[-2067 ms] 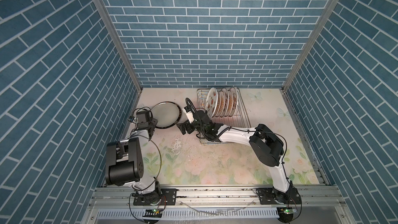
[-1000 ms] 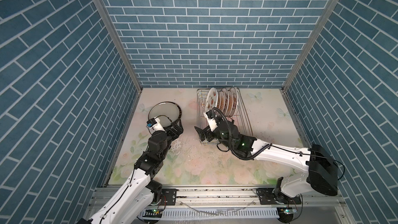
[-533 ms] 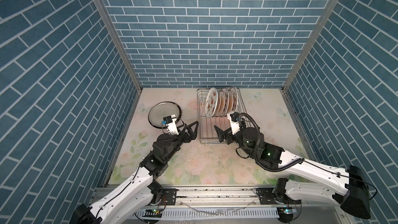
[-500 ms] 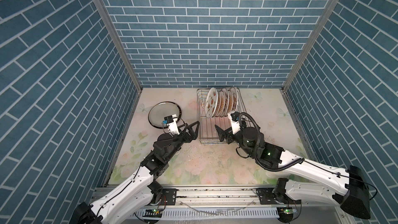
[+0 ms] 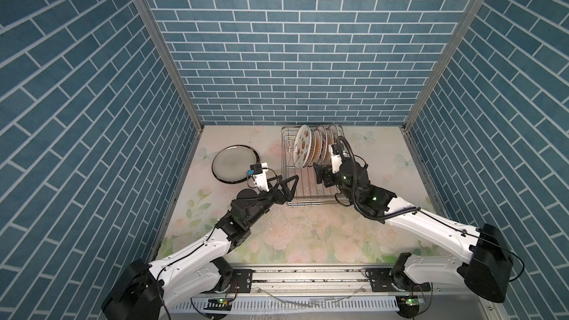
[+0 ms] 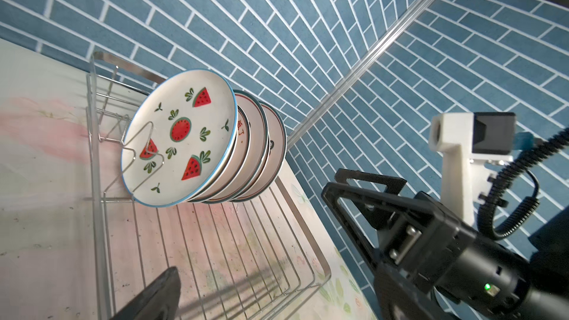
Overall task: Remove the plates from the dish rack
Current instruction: 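Move both grippers back toward the rack for the next plate, then lower the right gripper onto the watermelon plate's top rim in the rack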
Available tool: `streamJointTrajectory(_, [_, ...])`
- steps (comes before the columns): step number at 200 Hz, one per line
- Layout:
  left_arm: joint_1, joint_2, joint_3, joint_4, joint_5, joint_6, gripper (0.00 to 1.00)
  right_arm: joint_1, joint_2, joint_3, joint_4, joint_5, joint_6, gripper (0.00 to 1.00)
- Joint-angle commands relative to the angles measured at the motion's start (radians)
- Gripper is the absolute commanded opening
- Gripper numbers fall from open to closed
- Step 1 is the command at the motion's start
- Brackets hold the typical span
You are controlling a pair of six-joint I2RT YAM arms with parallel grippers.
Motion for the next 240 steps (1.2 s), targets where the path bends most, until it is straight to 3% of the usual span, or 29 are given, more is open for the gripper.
streamJointTrajectory(1, [-0.002, 0.009, -0.029, 0.038, -0.075, 0.013, 1.0, -0.003, 0.058, 0.107, -0.055, 0.006, 0.038, 0.89])
streamJointTrajectory(39, [0.006, 0.078, -0.011, 0.104, -0.005, 0.003, 1.0, -0.001, 0.201, 0.281, -0.128, 0.075, 0.035, 0.78])
streamJointTrajectory(87, [0.021, 0.135, -0.028, 0.109, -0.066, -0.072, 1.0, -0.002, 0.335, 0.412, -0.123, 0.2, 0.017, 0.53])
streamJointTrajectory(116, [0.021, 0.159, -0.026, 0.121, -0.095, -0.072, 1.0, -0.001, 0.42, 0.514, -0.182, 0.224, 0.01, 0.52])
streamJointTrajectory(151, [0.033, 0.218, -0.015, 0.204, -0.017, -0.087, 1.0, -0.007, 0.515, 0.614, -0.225, 0.249, 0.007, 0.44])
streamJointTrajectory(180, [0.034, 0.239, 0.009, 0.167, -0.04, -0.09, 1.0, -0.024, 0.591, 0.7, -0.292, 0.238, 0.029, 0.42])
streamJointTrajectory(220, [0.034, 0.271, -0.004, 0.215, -0.023, -0.11, 1.0, -0.051, 0.645, 0.76, -0.331, 0.209, 0.058, 0.29])
streamJointTrajectory(240, [0.034, 0.299, -0.001, 0.228, -0.021, -0.12, 1.0, -0.054, 0.672, 0.788, -0.347, 0.238, 0.06, 0.28])
